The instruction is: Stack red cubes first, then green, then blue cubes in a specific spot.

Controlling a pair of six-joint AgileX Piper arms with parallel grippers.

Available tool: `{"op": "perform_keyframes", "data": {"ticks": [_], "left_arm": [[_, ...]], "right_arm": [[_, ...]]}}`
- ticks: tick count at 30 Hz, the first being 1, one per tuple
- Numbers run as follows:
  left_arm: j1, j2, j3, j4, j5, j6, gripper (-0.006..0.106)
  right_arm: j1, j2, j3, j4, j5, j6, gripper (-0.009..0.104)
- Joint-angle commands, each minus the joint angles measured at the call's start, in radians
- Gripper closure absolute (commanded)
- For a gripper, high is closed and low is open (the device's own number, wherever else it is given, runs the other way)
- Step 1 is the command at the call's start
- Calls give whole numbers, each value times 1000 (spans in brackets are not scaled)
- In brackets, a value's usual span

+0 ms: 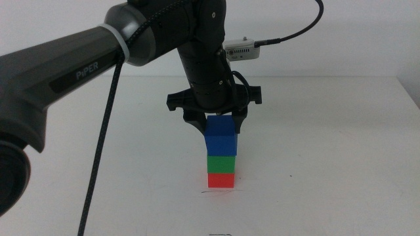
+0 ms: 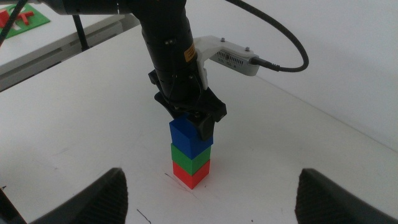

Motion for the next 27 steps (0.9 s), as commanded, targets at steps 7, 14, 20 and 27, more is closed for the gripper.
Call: {"op": "perform_keyframes", "data": {"ticks": [7,14,20,27], "left_arm": [[-6,-48,-29,14,60,6,13],[-5,-60,-32,15,77,10,8],[7,-102,-32,8,77,13,8],[28,-162,-38,5,77,37,8]], "right_arm": [[4,1,-21,13,-71,-9,19],[4,1,-21,13,-71,-9,19],[4,1,-21,13,-71,-9,19],[4,1,-21,13,-71,-9,19]]}}
